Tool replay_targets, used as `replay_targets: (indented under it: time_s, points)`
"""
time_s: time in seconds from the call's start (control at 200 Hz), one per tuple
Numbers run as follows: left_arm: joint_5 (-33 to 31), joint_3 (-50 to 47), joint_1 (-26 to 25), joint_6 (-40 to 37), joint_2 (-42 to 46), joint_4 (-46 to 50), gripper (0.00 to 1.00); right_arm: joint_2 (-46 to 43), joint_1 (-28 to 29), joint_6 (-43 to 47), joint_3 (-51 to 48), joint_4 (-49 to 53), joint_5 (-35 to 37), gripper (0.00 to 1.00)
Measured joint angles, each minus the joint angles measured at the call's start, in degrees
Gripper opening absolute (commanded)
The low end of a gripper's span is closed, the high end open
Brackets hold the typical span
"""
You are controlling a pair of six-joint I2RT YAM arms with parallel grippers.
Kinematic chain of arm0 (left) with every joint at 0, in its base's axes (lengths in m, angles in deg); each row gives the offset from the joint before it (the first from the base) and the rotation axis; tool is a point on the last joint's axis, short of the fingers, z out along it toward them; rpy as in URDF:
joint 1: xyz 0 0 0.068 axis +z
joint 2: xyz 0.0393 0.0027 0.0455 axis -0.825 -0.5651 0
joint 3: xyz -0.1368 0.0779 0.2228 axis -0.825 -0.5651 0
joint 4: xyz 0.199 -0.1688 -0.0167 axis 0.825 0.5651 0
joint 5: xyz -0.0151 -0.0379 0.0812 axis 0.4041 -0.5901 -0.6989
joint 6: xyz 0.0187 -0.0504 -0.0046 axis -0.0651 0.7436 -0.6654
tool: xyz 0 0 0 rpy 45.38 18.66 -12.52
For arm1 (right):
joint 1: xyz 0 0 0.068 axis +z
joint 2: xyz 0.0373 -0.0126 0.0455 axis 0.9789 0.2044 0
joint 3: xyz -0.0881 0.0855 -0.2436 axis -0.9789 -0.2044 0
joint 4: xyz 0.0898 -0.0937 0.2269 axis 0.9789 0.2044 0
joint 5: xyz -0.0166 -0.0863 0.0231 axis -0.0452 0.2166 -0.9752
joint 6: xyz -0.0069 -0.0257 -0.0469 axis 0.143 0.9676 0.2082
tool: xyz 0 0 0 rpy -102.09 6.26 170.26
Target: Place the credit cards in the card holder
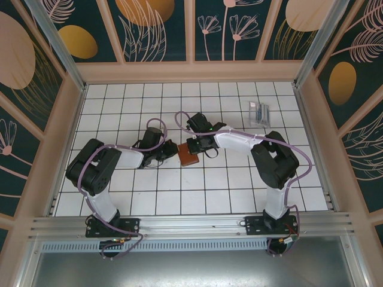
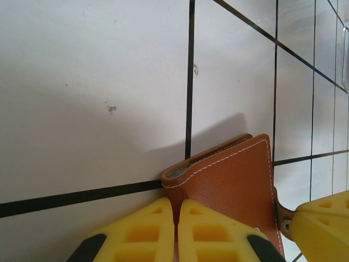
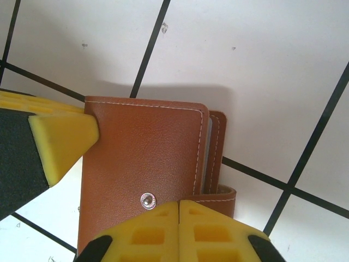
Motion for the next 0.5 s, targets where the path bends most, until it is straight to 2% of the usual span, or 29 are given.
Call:
replay_targets:
  time_s: [0.055,0.5]
  points:
    - [0.0,0.0,0.0,0.0,0.0,0.0,0.08,0.0,0.0,-0.1,0.0,0.0,-0.3,0.00]
    - [0.0,0.4,0.0,0.0,-0.1,0.7,0.08,0.0,-0.3,-0.6,0.0,-0.4,-4.5,0.00]
